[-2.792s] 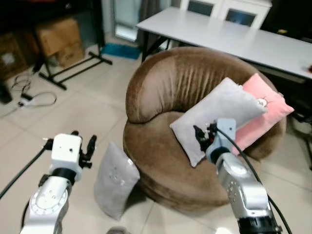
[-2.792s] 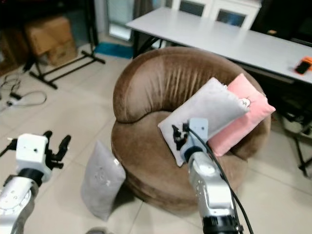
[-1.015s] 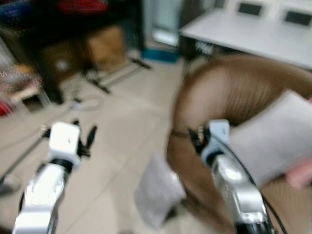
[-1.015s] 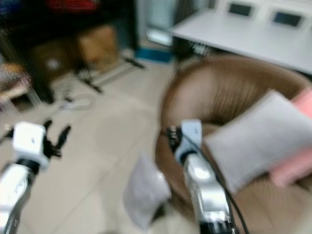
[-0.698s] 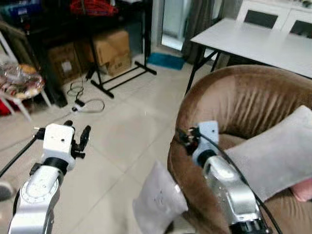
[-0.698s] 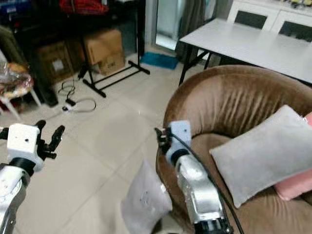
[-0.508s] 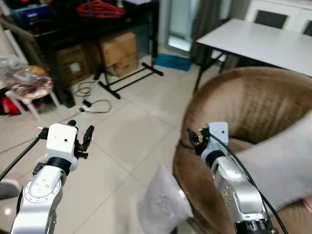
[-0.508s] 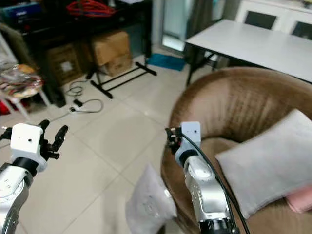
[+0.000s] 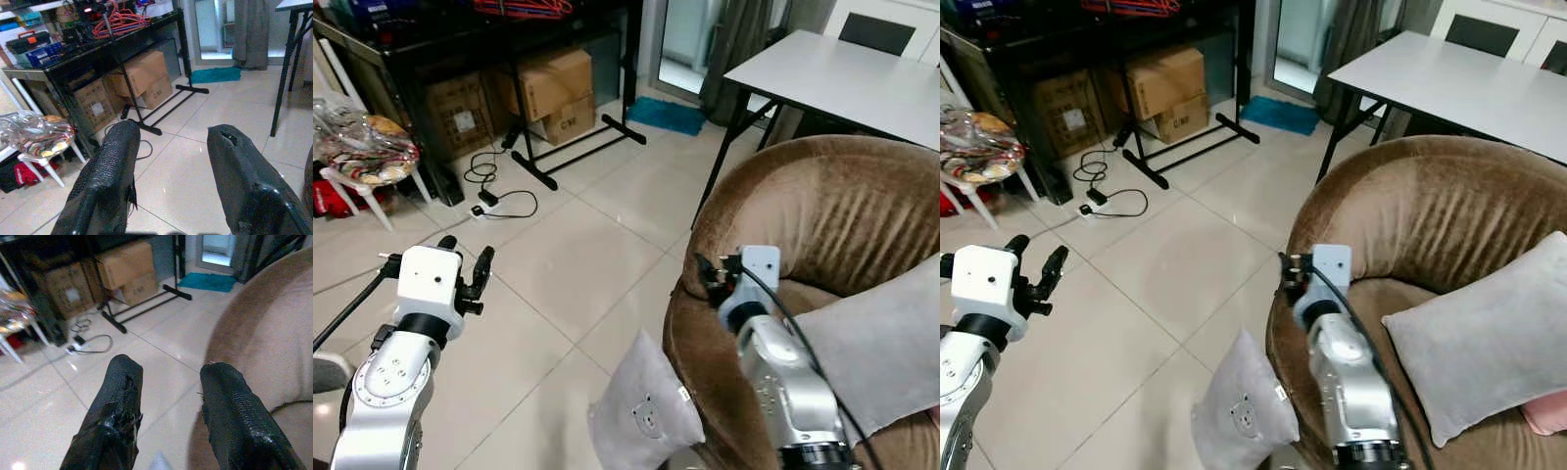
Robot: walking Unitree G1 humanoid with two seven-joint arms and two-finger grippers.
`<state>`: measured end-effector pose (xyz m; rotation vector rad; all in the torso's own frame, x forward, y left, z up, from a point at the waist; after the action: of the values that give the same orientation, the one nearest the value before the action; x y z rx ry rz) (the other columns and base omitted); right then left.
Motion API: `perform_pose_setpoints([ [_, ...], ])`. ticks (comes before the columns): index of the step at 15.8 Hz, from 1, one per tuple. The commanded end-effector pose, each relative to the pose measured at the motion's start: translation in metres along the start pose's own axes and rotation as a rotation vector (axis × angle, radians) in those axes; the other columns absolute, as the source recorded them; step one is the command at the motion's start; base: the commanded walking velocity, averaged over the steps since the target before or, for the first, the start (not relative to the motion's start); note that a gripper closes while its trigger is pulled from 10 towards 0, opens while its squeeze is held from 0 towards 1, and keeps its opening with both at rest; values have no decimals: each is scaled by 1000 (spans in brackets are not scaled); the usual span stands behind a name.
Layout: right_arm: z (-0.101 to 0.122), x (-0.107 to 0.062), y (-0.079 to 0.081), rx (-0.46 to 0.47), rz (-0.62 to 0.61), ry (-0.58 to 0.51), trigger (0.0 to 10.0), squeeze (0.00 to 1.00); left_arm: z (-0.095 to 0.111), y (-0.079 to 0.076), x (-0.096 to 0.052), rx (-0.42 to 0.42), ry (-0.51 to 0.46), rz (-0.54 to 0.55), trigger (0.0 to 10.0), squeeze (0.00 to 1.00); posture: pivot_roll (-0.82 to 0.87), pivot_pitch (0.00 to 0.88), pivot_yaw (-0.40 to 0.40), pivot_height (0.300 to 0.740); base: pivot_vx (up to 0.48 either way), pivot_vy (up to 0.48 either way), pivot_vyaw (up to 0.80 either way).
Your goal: Move the pillow to the sofa from floor
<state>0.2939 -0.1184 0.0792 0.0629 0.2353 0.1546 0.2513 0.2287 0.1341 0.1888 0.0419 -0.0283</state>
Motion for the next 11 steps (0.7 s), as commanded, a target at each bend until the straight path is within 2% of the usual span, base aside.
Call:
perform_pose_setpoints([
  [1,1,-2,-2,20,-6,-14,10000,0,-5,5,-3,-3,9,31,10000,0,38,0,3,696,0,0,0],
  [4,-1,-2,-4,36,-13,-13,10000,0,-4,7,-3,-10,-19,67,10000,0,34,0,-1,666,0,0,0],
  [11,-3,-1,4,54,19,-6,10000,0,-3,4,-4,-18,-41,56,10000,0,35,0,-6,591,0,0,0],
])
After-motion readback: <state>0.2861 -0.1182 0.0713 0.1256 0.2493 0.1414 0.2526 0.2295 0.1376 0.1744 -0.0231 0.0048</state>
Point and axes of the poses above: a point about 5 cm out from each wrist's last joint towards the gripper, its own x axis pointing out of the wrist towards the gripper, its own z axis along the axis of the wrist's last joint, y = z × x, the point moved 2 cm from there along x, pointing out of the wrist towards the gripper, and after that the axes turned 6 degrees about -x, right-handed, at the moved point
